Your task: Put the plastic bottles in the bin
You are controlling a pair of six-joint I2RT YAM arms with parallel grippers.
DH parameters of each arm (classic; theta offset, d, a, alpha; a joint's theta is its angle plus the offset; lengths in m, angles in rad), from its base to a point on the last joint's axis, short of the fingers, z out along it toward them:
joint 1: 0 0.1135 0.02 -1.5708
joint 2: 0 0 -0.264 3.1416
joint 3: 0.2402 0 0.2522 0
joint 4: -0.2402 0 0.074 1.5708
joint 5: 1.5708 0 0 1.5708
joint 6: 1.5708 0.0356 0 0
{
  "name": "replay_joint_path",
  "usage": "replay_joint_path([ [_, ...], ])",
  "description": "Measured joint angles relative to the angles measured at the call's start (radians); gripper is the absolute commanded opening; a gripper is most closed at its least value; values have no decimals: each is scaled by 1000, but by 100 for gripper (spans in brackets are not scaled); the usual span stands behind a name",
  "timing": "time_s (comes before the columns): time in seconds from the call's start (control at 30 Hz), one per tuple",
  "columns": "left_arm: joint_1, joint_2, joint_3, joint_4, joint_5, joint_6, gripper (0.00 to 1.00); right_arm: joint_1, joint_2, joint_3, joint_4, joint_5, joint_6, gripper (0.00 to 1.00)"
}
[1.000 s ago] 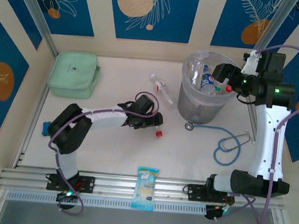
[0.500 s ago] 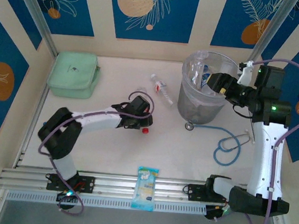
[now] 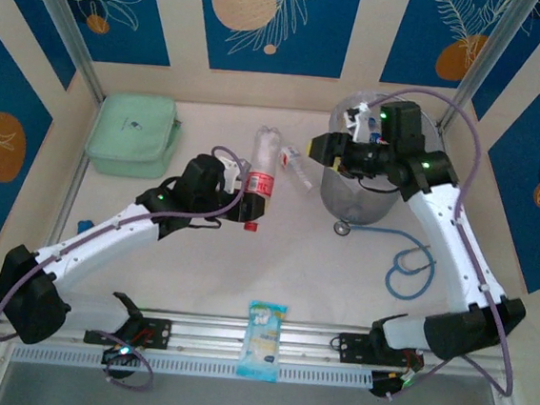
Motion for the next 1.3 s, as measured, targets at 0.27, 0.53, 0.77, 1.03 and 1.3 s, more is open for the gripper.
replay_joint_path([
  [0.27, 0, 0, -20, 119, 190, 12, 33, 39, 142, 3, 77, -27, 33, 91],
  [0.53, 0, 5, -36, 169, 258, 14, 34, 42, 219, 29, 96, -65, 23, 48],
  [0.77, 0, 12, -35, 251, 265, 26, 80, 12, 218, 128, 24, -73, -7, 22],
  [1.03, 6, 12, -35, 224, 219, 3, 100, -176, 196, 448, -92, -5, -103, 12],
  [1.3, 22, 23, -49, 214, 180, -28, 99, -421, 89, 619, -140, 211, -203, 4],
])
